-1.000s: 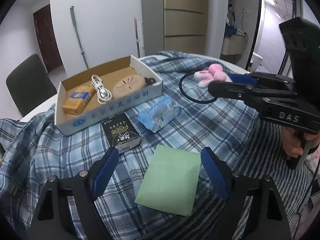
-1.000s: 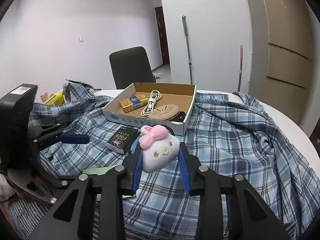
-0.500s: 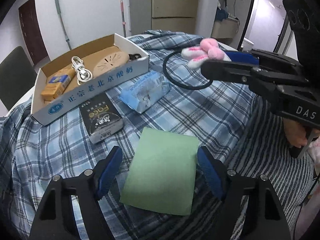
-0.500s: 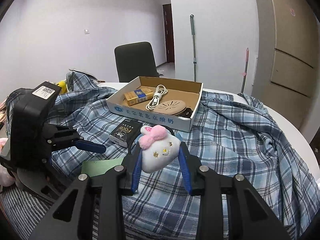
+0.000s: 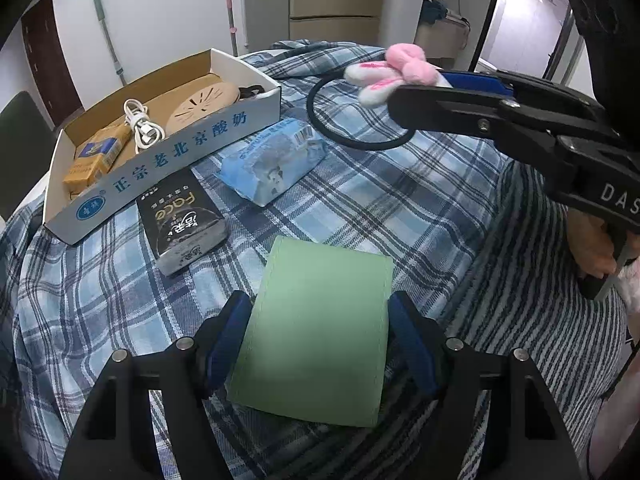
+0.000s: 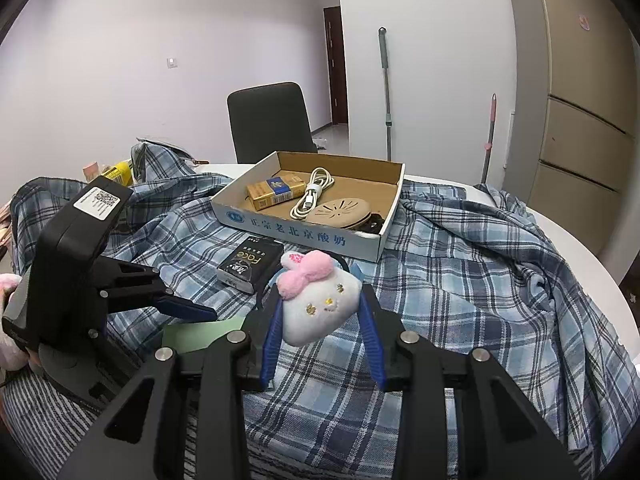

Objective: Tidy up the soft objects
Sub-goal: 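Grasp the pink-white plush toy with the right gripper while the left grasps the green card, then lift the plush toy and green card over the cardboard box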

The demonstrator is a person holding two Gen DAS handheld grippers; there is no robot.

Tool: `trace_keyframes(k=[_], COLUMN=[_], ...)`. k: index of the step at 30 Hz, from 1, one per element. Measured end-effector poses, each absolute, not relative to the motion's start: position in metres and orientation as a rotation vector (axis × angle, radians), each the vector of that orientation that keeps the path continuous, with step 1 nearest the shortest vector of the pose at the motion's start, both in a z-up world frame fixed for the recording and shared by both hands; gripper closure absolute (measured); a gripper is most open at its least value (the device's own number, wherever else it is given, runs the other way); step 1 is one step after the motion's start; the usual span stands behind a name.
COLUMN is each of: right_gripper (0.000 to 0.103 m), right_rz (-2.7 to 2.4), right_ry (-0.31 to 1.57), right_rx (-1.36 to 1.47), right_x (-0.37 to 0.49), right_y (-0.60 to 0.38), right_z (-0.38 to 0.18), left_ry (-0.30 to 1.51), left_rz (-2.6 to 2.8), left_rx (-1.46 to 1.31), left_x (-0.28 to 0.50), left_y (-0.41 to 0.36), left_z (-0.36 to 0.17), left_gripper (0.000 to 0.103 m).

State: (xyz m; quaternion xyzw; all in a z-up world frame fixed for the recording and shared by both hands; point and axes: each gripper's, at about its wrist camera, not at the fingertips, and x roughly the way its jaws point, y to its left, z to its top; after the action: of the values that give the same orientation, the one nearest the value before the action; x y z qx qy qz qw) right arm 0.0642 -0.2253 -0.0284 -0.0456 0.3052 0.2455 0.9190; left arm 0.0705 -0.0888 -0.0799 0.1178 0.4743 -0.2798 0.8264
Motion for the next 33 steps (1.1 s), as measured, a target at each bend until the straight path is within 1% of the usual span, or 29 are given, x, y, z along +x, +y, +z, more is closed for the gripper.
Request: trace_keyframes(k=[7, 13, 19, 25, 28, 33], right_gripper=[0.068, 0.068, 0.068, 0.068, 0.068, 0.068], right_rz=[0.503, 0.498, 0.49, 0.477, 0.464, 0.409], right_ry=[0.628, 0.617, 0.59, 0.552, 0.478, 0.326], right_rx=[-0.094, -0.088, -0.088, -0.091, -0.048, -0.041], right_x=[0.064, 0.063, 0.059, 0.053, 0.048, 0.039], right_y=[-0.226, -0.228, -0.228, -0.228, -0.236, -0.237], right_z=[-0.029, -0.028, -0.025, -0.02, -0.006, 0.033], left_ry=[1.003, 0.915, 0.709, 0.563, 0.465, 0.271], left_rz=[-0.591, -0.543, -0.471, -0.378, -0.348, -0.293], left_rx=[0.254, 0.19, 0.099, 0.056, 0.031, 0.02], left_x=[0.07, 0.065, 0.045, 0.029, 0.019, 0.006], left_y=[-0.09, -0.074, -0.049, -0.033, -0.026, -0.021], left_z=[-0.08, -0.068, -0.043, -0.025, -0.012, 0.025], left_gripper=[0.03, 0.031, 0.031, 0.031, 0.031, 0.031])
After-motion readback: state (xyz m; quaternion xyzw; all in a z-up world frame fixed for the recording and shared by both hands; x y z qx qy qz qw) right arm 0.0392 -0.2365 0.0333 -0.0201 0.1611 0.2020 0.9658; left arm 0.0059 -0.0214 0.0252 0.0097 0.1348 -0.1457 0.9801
